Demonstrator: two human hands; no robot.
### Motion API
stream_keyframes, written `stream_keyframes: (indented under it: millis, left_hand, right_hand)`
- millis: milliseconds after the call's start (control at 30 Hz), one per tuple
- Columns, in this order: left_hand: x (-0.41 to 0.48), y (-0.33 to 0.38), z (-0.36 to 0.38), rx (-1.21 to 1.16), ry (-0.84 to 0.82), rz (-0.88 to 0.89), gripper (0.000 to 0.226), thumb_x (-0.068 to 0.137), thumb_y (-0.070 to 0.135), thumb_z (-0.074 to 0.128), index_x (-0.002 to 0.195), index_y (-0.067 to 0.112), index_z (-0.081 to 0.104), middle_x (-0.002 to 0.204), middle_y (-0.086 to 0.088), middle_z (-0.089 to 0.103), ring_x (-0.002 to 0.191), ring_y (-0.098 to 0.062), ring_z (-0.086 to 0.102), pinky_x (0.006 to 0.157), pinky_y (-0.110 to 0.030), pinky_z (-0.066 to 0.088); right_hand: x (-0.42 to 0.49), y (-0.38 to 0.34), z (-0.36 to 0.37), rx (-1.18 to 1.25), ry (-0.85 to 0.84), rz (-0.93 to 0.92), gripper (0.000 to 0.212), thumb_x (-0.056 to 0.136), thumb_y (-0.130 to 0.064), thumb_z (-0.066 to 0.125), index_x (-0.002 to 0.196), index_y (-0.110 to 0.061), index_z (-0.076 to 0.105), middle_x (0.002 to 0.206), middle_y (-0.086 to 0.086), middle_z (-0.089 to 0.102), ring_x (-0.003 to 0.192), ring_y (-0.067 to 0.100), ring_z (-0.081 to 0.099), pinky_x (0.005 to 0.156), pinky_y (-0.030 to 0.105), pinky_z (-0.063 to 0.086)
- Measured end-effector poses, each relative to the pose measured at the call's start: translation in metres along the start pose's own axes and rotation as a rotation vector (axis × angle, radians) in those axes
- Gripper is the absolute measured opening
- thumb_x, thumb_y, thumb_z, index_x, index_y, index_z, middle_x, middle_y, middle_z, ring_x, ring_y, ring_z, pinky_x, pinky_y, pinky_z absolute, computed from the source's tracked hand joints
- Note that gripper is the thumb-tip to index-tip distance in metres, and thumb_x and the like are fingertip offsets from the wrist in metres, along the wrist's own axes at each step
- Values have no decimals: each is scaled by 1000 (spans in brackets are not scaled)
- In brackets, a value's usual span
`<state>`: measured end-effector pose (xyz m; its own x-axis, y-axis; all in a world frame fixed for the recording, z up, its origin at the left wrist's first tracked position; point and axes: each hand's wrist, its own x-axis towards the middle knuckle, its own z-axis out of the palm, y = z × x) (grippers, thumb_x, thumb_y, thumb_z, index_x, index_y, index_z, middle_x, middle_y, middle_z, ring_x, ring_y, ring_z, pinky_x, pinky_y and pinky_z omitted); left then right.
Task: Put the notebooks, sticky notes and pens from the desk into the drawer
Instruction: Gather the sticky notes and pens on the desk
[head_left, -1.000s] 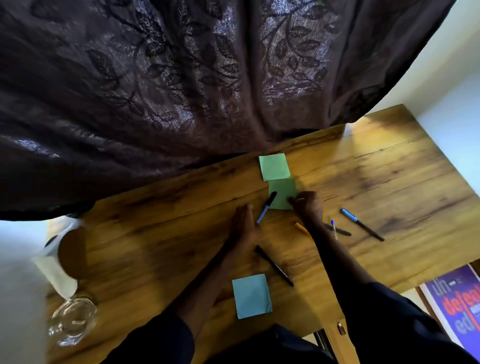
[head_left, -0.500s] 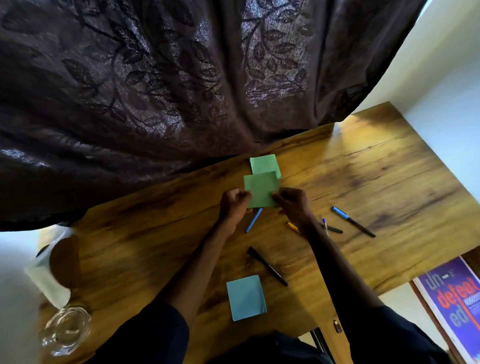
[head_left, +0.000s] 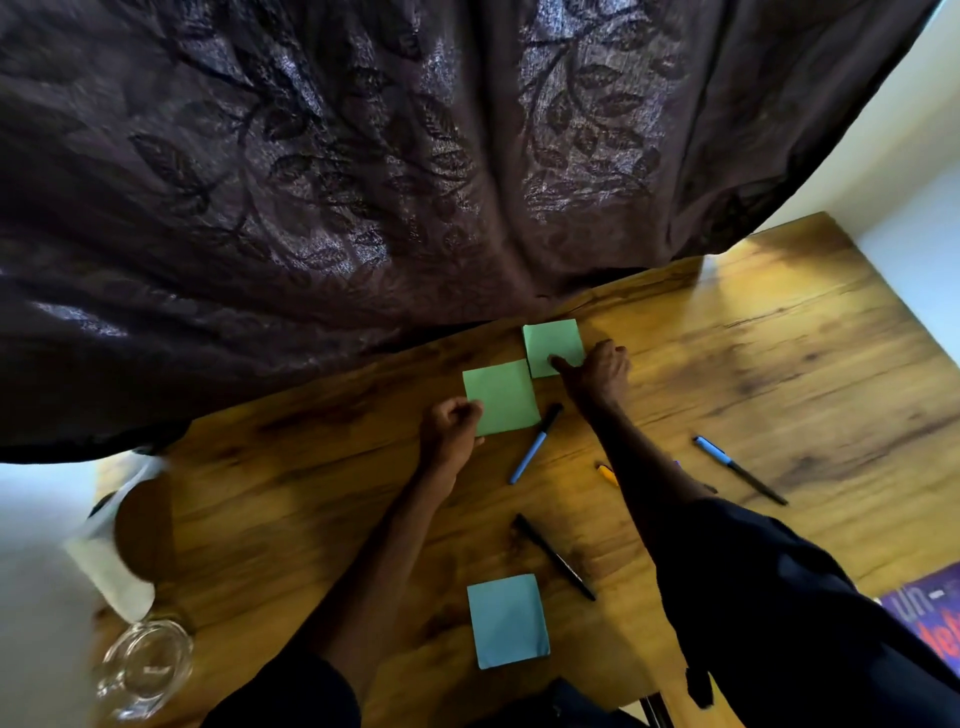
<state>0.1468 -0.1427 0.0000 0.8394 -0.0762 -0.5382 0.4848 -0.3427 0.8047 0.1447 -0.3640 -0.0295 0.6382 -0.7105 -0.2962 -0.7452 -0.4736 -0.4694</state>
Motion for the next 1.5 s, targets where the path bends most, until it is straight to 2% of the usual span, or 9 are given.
stream_keyframes:
  millis: [100,300,433,567,700,800,1000,1300,1500]
  left_hand:
    - [-4,0,-1,-8,6,-3,41,97,29,64,129,4,59,116,-10,68,103,-22,68,79,-38,63]
    - [-11,-2,2,-5,8,-23,42,96,29,65,128,2,60,112,-11,67,99,-22,68,81,-43,63]
    - [-20,-2,7,-36,3,-26,41,97,25,64,130,1,59,117,-12,67,103,-23,67,81,-42,62]
    - [-36,-2,20,-65,-23,-26,35,98,17,63,126,-4,58,119,-17,66,98,-22,65,73,-34,62]
    - [-66,-2,48,-88,-86,-7,17,97,9,63,110,-1,58,111,-19,67,83,-21,65,54,-22,58]
    - [-98,-9,74,-71,-185,17,14,96,8,64,107,3,58,101,-12,68,75,-16,67,57,-25,60]
    - [-174,-32,131,179,-356,65,8,89,19,73,89,21,66,91,-3,76,73,-14,70,55,-21,55]
    - [-269,-84,230,189,-564,-140,35,88,12,76,120,0,65,112,-15,72,93,-21,73,74,-35,64]
    - [-325,-124,276,281,-635,-237,28,88,4,74,113,0,62,104,-16,70,82,-21,70,58,-23,60]
  right_hand:
    - [1,-10,5,-136,7,76,85,81,-55,74,139,-2,41,139,21,49,129,38,44,103,47,42]
    - [1,4,-3,59,-112,101,74,80,-43,79,135,-5,47,137,19,53,128,37,47,105,43,42]
    - [-17,25,-14,338,-72,91,48,85,-28,77,120,2,63,111,22,70,98,34,67,69,35,51]
    - [-57,56,-46,545,12,101,19,88,-18,71,102,-5,72,87,6,72,68,17,65,46,18,43]
    - [-95,109,-73,784,122,244,15,78,-20,72,92,-15,75,85,4,77,76,25,74,65,37,62]
    - [-120,158,-89,939,188,326,7,76,-13,74,81,-17,73,86,9,77,83,30,75,78,53,62]
    - [-178,250,-118,1058,387,446,32,85,-13,78,114,-2,71,99,9,77,84,23,75,63,29,61]
    - [-248,386,-141,1065,640,707,37,89,-14,74,122,-1,64,107,12,75,86,22,74,59,29,59]
    - [-289,460,-151,1033,712,824,35,88,-13,74,121,-4,65,113,7,72,95,22,73,62,27,60]
